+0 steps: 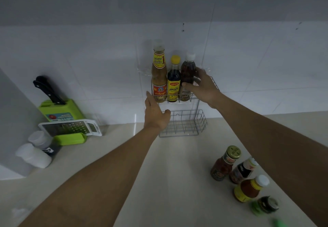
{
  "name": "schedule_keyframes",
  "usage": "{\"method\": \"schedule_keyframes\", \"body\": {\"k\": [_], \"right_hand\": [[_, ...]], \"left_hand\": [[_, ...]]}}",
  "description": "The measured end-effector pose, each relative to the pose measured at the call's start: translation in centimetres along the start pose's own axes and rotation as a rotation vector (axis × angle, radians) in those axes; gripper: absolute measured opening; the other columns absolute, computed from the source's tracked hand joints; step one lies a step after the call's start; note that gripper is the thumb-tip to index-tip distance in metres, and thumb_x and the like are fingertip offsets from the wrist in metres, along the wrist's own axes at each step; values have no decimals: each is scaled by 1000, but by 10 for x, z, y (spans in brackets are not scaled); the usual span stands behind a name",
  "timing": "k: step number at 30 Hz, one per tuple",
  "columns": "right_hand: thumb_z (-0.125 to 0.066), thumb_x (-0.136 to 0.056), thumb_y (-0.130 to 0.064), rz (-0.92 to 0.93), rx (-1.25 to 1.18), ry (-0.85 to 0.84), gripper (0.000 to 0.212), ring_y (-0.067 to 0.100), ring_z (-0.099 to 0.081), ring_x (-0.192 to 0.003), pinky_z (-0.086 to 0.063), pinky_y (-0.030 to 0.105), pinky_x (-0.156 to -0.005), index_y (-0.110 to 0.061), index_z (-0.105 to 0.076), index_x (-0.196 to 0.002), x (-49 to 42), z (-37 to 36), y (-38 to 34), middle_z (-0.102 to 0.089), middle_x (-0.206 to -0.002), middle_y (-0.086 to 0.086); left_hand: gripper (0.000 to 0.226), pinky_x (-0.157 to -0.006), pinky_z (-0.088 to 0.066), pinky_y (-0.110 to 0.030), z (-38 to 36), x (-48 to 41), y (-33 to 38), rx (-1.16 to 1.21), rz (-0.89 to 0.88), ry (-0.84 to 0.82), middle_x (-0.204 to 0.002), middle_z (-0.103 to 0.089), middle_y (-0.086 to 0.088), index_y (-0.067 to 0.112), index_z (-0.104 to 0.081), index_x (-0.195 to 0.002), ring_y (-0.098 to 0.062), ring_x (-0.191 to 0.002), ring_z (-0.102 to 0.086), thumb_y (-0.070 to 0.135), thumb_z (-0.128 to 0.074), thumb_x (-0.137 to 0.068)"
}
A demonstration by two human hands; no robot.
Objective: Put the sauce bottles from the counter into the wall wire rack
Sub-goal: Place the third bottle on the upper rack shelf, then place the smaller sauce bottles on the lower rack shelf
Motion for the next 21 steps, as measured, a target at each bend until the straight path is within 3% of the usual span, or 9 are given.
{"method": "schedule_keyframes", "body": {"k": [2,5,8,11,16,17,19,21], "right_hand": [[-75,-86,-25,-11,59,26,83,20,-40,-137,-38,40,-112,-16,-27,-152,10,8,-3,-41,-151,3],[-75,-86,-27,5,139,85,81,13,-44,-121,-41,25,-98,-14,-28,-152,35,25,-9,-44,-140,2],[-72,-88,-31,-17,277,126,70,14,-51,-112,-40,18,-88,-13,-39,-147,65,46,3,-47,-130,1],[-69,-88,-42,-134,426,66,69,17,-52,-117,-41,25,-92,-16,-43,-145,96,63,29,-47,-135,3],[-66,-81,-54,-326,717,-190,67,22,-45,-126,-42,38,-103,-25,-48,-139,144,73,71,-51,-134,-1],[-65,-79,-55,-360,736,-249,68,21,-45,-124,-42,37,-101,-27,-48,-138,152,71,77,-51,-133,-2],[-66,-79,-52,-391,760,-338,63,18,-48,-115,-42,31,-92,-26,-51,-134,167,67,87,-51,-125,-3],[-66,-84,-40,-349,820,-374,47,17,-50,-108,-38,26,-83,-21,-57,-126,175,62,93,-53,-117,-2]], "left_hand": [[101,-113,-36,-43,-9,11,-3,0,74,76,-160,-14,-12,8,5,-157,-35,-142,-34,18,-68,-88],[86,-107,-38,-42,-36,35,-10,-144,68,108,-145,-34,-15,7,-22,-152,-33,-131,-41,24,-70,-83],[72,-108,-38,-44,-83,59,-17,-228,1,-170,-139,-44,-10,13,-39,-143,-30,-130,-44,30,-68,-80],[81,-114,-32,-46,-131,90,-21,-183,-30,-592,-148,-36,-2,23,-32,-150,-24,-139,-36,35,-64,-77],[103,-116,-32,-45,-185,117,-23,-131,-90,-870,-161,-24,3,29,-20,-155,-21,-146,-28,37,-75,-68],[96,-111,-38,-41,-193,121,-23,-85,-108,-900,-156,-35,-1,26,-28,-153,-20,-140,-38,34,-77,-70],[63,-94,-47,-33,-203,128,-20,-7,-134,-913,-126,-61,-5,19,-49,-137,-18,-112,-59,25,-75,-80],[43,-86,-46,-29,-207,131,-17,-8,-159,-869,-113,-65,-2,19,-52,-132,-15,-98,-59,25,-65,-92]]}}
Point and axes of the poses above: each hand's wrist, its own x-axis away from the middle knuckle, its own z-axis out of the back of the hand, y = z × x, the point moved 4 cm from there along -x, towards the middle knuckle
